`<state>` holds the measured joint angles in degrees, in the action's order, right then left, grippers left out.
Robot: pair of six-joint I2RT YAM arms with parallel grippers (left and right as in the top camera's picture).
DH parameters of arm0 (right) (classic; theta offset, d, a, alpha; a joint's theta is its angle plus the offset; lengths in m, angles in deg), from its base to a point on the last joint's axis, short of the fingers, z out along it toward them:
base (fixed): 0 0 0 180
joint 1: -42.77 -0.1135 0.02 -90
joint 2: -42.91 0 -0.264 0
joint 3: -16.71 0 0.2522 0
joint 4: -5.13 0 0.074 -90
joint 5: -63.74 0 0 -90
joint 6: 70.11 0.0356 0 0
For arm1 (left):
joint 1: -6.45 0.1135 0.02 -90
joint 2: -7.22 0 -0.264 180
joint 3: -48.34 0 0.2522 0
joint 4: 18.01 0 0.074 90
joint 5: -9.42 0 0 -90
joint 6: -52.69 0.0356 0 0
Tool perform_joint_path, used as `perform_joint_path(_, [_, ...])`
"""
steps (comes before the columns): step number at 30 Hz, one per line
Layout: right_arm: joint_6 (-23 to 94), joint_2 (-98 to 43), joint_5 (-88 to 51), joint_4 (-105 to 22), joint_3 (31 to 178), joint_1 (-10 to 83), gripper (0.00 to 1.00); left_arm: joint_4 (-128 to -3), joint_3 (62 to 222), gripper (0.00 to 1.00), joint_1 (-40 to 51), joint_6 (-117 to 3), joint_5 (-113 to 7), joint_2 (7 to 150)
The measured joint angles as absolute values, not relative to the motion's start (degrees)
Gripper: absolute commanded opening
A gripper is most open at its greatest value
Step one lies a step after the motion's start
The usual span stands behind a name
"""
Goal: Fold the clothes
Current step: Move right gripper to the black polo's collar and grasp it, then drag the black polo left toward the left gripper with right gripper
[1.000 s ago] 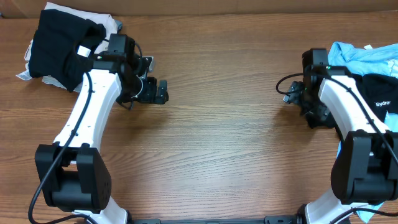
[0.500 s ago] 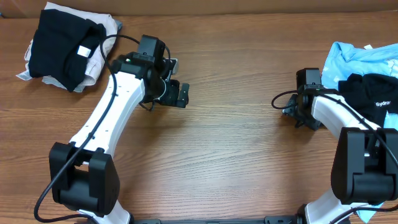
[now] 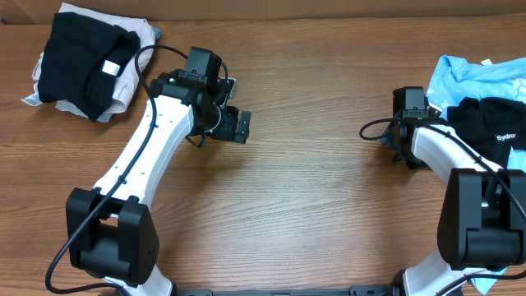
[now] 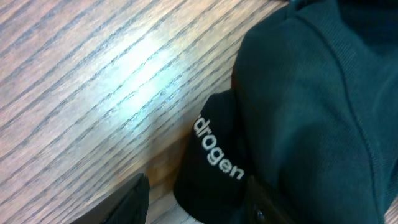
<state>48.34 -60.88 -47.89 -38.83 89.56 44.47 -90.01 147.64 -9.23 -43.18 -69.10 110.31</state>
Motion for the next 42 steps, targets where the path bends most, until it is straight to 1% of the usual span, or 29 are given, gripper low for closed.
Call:
perform_joint_path(8, [48.4,-60.9,-49.0,-34.3,86.6,44.6,0.53,-90.1,147.6,1.00,-9.2,-43.2,-70.0,110.3])
perform_joint_path(9, [48.4,-60.9,-49.0,-34.0,86.0,44.6,0.47,-90.1,147.6,1.00,-9.2,-43.2,-70.0,110.3])
perform_joint_path(10, [48.2,-60.9,-48.9,-33.8,85.5,44.6,0.34,-90.1,147.6,1.00,-9.2,-43.2,-70.0,110.3])
perform_joint_path(11, [48.1,-60.9,-48.9,-33.6,85.2,44.6,0.25,-90.1,147.6,1.00,-9.2,-43.2,-70.1,110.3])
perform_joint_path(12, [48.1,-60.9,-48.8,-33.6,85.2,44.6,0.17,-90.1,147.6,1.00,-9.2,-43.2,-70.1,110.3])
perform_joint_path(13, [48.1,-60.9,-48.9,-33.5,85.1,44.6,0.13,-90.1,147.6,1.00,-9.2,-43.2,-70.2,110.3])
perform_joint_path(17, [48.2,-60.9,-48.6,-33.4,85.1,44.6,0.04,-90.2,147.6,1.00,-9.2,-43.2,-70.2,110.3])
perform_joint_path(24, [47.5,-60.9,-46.8,-33.8,85.1,44.6,0.04,-90.1,147.6,1.00,-9.2,-43.2,-72.4,110.3])
perform_joint_path(29, [44.6,-60.8,-38.0,-38.7,87.6,43.0,0.04,-90.2,147.6,1.00,-9.2,-43.2,-74.5,110.3])
perform_joint_path(32, [43.9,-60.8,-29.8,-41.1,89.2,38.2,0.04,-90.0,147.6,1.00,-9.2,-43.2,-75.0,110.3])
perform_joint_path(35, [45.3,-60.8,-21.4,-40.6,90.5,31.2,0.04,-90.0,147.6,1.00,-9.2,-43.6,-75.3,110.3])
perform_joint_path(39, [50.3,-60.8,-11.1,-33.6,91.1,22.3,0.04,-90.0,147.6,1.00,-9.2,-44.1,-75.3,110.3])
perform_joint_path(42, [56.9,-60.8,-3.5,-24.3,91.1,17.1,0.04,-90.0,147.6,1.00,-9.2,-44.8,-75.5,110.3])
